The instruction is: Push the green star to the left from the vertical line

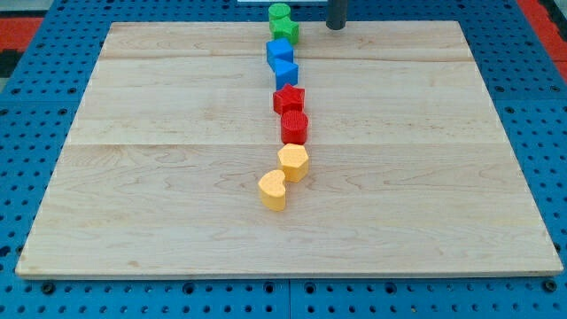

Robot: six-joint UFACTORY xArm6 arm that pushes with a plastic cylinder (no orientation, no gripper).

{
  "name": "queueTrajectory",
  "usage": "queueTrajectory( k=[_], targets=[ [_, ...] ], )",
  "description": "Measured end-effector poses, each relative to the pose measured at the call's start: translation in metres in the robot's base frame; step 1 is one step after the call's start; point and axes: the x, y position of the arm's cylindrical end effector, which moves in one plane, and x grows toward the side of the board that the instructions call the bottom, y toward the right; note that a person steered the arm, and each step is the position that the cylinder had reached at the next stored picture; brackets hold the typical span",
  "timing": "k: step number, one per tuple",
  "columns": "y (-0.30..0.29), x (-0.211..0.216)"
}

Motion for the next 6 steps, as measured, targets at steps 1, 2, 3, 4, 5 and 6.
queueTrajectory(
  k=[1, 2, 3, 4, 5, 6],
  targets=[
    [-0.027, 0.0],
    [-0.022, 0.002],
    [-0.021, 0.008],
    [-0.03, 0.025],
    [-0.071, 0.026],
    [-0.134, 0.025]
  ],
)
